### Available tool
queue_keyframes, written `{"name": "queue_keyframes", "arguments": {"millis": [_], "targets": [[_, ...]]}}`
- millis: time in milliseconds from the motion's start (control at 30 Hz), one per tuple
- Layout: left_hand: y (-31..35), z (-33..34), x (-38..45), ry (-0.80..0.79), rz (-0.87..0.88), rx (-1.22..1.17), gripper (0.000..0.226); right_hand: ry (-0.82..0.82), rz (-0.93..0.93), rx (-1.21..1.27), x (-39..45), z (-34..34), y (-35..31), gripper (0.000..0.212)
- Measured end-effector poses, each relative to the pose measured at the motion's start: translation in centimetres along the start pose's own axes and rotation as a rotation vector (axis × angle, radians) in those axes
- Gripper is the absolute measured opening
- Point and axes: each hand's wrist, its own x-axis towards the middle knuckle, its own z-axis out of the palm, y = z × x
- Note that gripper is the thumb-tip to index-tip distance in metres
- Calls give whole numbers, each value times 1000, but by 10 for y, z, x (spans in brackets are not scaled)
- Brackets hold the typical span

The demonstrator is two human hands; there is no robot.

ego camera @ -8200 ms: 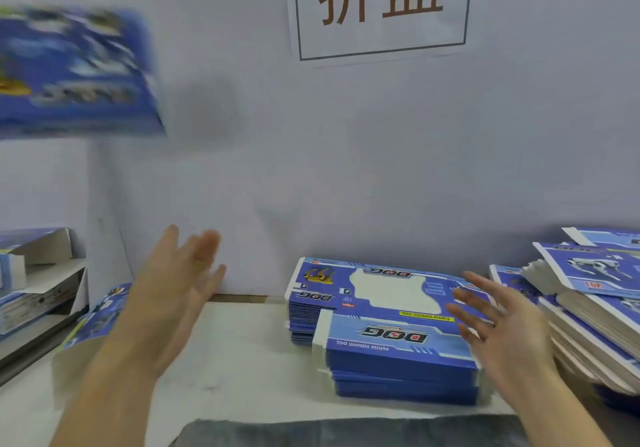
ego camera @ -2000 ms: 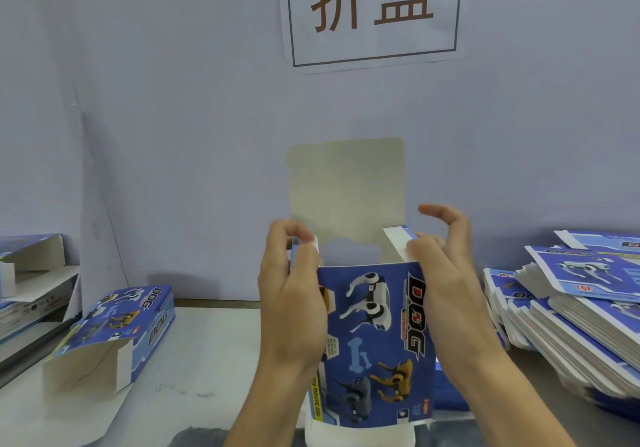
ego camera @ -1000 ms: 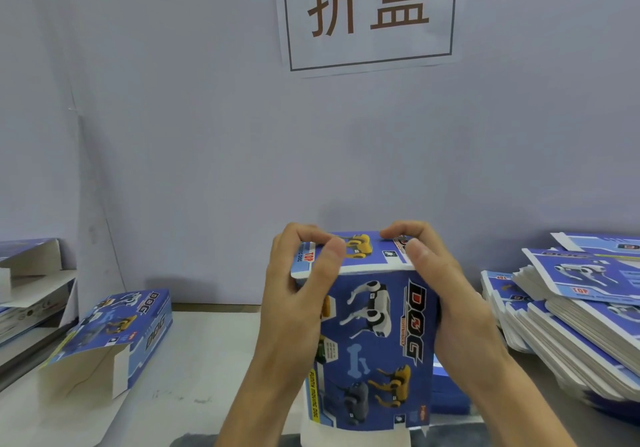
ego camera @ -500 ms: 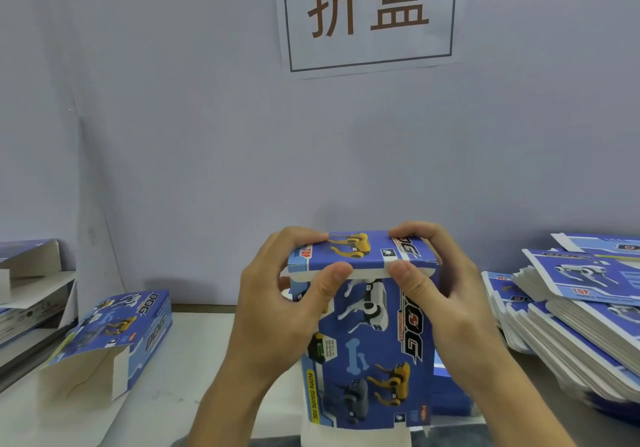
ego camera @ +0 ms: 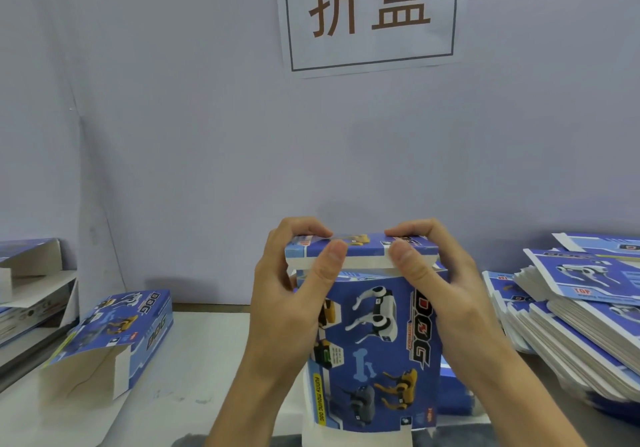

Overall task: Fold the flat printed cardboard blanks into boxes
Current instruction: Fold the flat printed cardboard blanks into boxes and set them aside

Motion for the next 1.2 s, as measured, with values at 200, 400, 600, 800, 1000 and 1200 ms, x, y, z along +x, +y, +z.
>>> {"name": "queue_keyframes", "arguments": {"millis": [200,400,600,800,1000,1200], "targets": [[-1,-5,2,-131,-93,-126,43,-44,94,164,0,-9,3,37],[-2,-7,2,-174,-50,-135,42,-61,146,216,-2,-17,3,59],[-1,-6,4,-181,-22,-76,43,-17,134,184,-1,-17,3,60],[1,-9,3,-181,-49,-64,41,2,124,185,-1,-17,6,26],[0,-13,2,-223,-84,-80,42,-72,120,212,-3,-17,5,46],[-2,-16,3,-181,-117,-136,51,-59,118,259,-3,-18,12,16]]}}
